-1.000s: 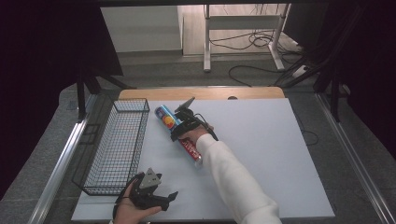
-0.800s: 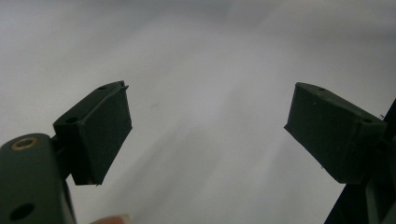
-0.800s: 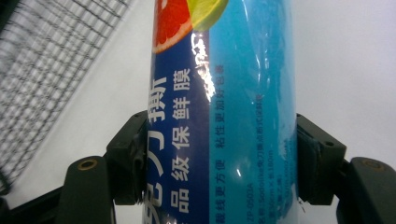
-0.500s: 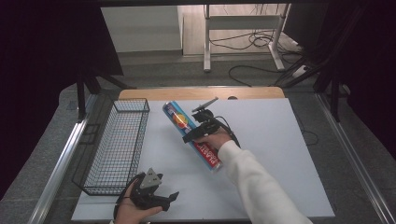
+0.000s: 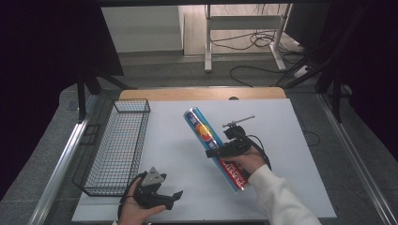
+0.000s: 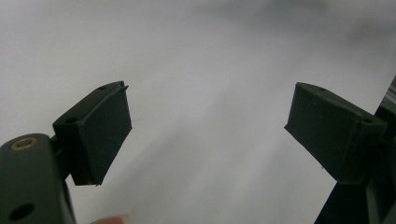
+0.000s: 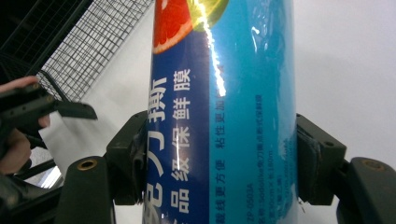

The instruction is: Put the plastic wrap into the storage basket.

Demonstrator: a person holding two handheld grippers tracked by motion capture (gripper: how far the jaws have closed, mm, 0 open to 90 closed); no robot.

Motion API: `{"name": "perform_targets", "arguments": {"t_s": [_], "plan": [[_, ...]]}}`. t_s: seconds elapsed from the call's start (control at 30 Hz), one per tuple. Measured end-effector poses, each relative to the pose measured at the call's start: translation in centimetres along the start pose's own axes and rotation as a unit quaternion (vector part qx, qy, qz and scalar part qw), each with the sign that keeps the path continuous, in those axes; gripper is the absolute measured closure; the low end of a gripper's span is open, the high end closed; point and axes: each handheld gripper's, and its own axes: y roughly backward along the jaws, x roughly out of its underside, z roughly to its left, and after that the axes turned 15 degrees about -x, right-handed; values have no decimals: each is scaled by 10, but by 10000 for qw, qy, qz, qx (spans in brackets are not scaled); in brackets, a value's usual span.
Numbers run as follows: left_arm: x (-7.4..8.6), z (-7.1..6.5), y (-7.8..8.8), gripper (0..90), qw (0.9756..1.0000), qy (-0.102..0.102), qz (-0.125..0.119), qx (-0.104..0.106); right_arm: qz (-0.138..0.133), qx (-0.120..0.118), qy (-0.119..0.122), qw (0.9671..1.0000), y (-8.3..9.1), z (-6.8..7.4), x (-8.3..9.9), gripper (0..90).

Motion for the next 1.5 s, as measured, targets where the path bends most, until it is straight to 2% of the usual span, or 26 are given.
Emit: {"name": "perform_targets", "arguments": {"t_s": [0.03, 0.13, 0.2, 0.33, 0.37, 0.53, 0.57, 0.6, 0.63, 0.7, 0.73, 0.77, 0.8, 0.9, 0.93, 1.0, 1.03, 1.07, 1.1, 1.13, 1.17, 1.2, 1.27, 1.43, 1.47, 1.5], "plan": [[-1, 0, -1, 135, 10000, 79, 4, 46, -43, 19, -7, 10000, 4, -1, 5, 319], [-2, 0, -2, 137, 9999, 123, 10, 57, -94, 39, -45, 9999, 10, -4, 13, 318], [-4, 1, -3, 138, 9997, 223, -15, 101, -131, 74, -76, 9999, 17, -6, 24, 318], [-7, 2, -2, 141, 9993, 335, -71, 175, -196, 20, -131, 9997, 22, -9, 33, 318], [-9, 4, -3, 141, 9986, 450, -123, 250, -230, 10, -159, 9996, 24, -10, 38, 318], [-13, 7, -4, 140, 9969, 657, -186, 401, -279, -51, -197, 9994, 27, -11, 44, 318], [-16, 9, -4, 139, 9954, 777, -231, 510, -281, -44, -191, 9994, 27, -9, 47, 318], [-16, 9, -4, 139, 9954, 777, -231, 510, -281, -44, -191, 9994, 27, -9, 47, 318], [-20, 10, -5, 138, 9935, 890, -277, 648, -277, -77, -183, 9994, 26, -8, 48, 318], [-22, 10, -6, 134, 9926, 926, -296, 733, -280, -83, -183, 9994, 25, -6, 49, 318], [-24, 9, -7, 134, 9913, 977, -327, 816, -280, -83, -183, 9994, 25, -6, 49, 318], [-29, 9, -9, 129, 9890, 1074, -396, 939, -274, -88, -183, 9994, 24, -5, 49, 318], [-29, 9, -9, 127, 9890, 1074, -396, 939, -274, -88, -183, 9994, 24, -5, 49, 318], [-42, 10, -13, 119, 9821, 1353, -532, 1198, -306, -157, -181, 9992, 21, -2, 50, 318], [-42, 10, -13, 115, 9821, 1353, -532, 1198, -306, -157, -181, 9992, 21, -2, 50, 318], [-47, 11, -16, 112, 9780, 1482, -573, 1355, -322, -172, -181, 9992, 20, -1, 50, 318], [-54, 12, -20, 107, 9740, 1604, -606, 1479, -330, -208, -177, 9991, 19, 0, 50, 318], [-54, 12, -20, 104, 9740, 1604, -606, 1479, -330, -208, -177, 9991, 19, 0, 50, 318], [-59, 12, -23, 103, 9723, 1654, -602, 1539, -328, -236, -186, 9990, 17, 1, 50, 318], [-59, 12, -23, 102, 9723, 1654, -602, 1539, -328, -236, -186, 9990, 17, 1, 50, 318], [-61, 13, -27, 102, 9699, 1744, -584, 1596, -343, -238, -187, 9990, 16, 1, 51, 318], [-61, 13, -27, 102, 9699, 1744, -584, 1596, -343, -238, -187, 9990, 16, 1, 51, 318], [-61, 14, -29, 102, 9682, 1819, -563, 1624, -337, -232, -185, 9990, 15, 0, 51, 318], [-62, 16, -32, 104, 9707, 1770, -506, 1544, -339, -218, -209, 9990, 13, -2, 53, 318], [-62, 16, -33, 104, 9706, 1767, -504, 1556, -339, -218, -209, 9990, 13, -2, 53, 318], [-64, 16, -34, 104, 9692, 1804, -522, 1593, -338, -202, -223, 9990, 12, -2, 54, 318]]}}
